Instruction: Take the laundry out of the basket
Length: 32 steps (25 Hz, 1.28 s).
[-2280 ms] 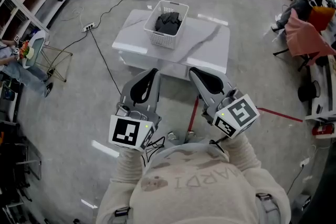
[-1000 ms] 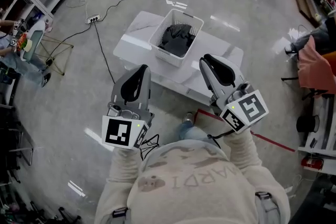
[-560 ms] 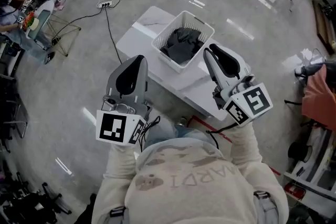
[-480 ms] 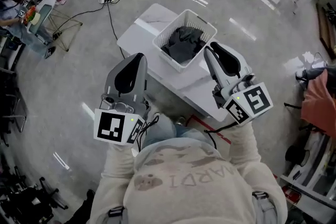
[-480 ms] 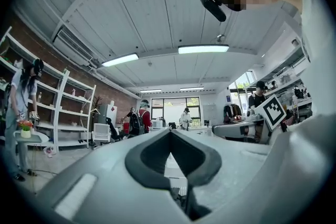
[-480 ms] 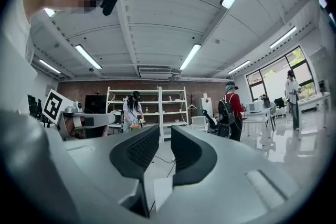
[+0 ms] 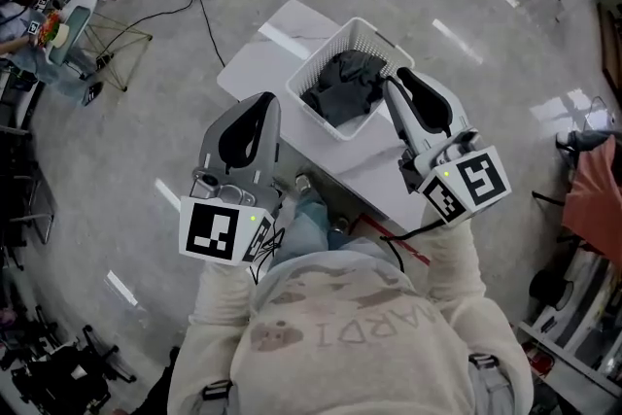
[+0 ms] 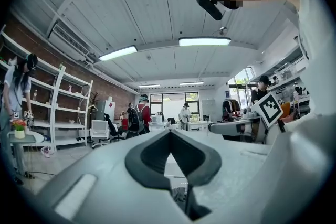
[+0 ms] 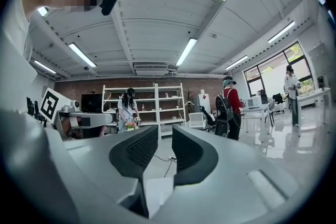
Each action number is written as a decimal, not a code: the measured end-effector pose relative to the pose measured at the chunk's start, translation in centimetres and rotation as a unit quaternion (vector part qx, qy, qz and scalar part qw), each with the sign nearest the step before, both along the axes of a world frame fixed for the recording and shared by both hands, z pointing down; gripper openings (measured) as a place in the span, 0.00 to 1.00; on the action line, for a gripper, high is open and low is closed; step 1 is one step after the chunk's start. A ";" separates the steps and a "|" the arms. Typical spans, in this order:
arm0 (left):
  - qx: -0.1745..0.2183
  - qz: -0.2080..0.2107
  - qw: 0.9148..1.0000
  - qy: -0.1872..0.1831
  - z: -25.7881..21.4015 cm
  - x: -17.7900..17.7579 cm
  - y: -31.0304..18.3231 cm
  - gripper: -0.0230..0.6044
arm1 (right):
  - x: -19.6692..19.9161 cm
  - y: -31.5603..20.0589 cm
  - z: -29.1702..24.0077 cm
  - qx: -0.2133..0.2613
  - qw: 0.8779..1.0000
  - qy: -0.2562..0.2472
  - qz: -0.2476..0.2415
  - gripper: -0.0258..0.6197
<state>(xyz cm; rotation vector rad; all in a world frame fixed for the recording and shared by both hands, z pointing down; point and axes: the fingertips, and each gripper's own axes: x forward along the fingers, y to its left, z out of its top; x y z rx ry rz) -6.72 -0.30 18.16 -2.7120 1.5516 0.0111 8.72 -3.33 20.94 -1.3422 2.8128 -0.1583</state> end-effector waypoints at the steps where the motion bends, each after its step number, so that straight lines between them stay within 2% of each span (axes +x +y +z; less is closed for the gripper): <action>1: -0.001 0.004 1.000 -0.001 0.1 0.1 -0.9 0.04 | 0.1 -0.9 0.2 -0.002 1.000 0.000 0.004 0.21; 13: -0.013 0.081 0.996 -0.018 1.8 1.4 -12.4 0.04 | -0.9 -11.6 3.2 -0.040 0.998 0.007 0.040 0.22; 22: -0.023 0.096 0.995 -0.021 4.3 3.1 -18.9 0.04 | -0.3 -16.7 7.1 -0.080 0.996 0.029 0.029 0.22; 27: -0.027 0.099 0.995 -0.019 6.0 4.2 -22.2 0.04 | 0.4 -19.5 11.8 -0.128 0.990 0.058 0.014 0.23; 32: -0.041 0.115 0.992 -0.023 8.4 6.0 -24.5 0.04 | 0.8 -21.7 19.0 -0.195 0.976 0.100 0.000 0.26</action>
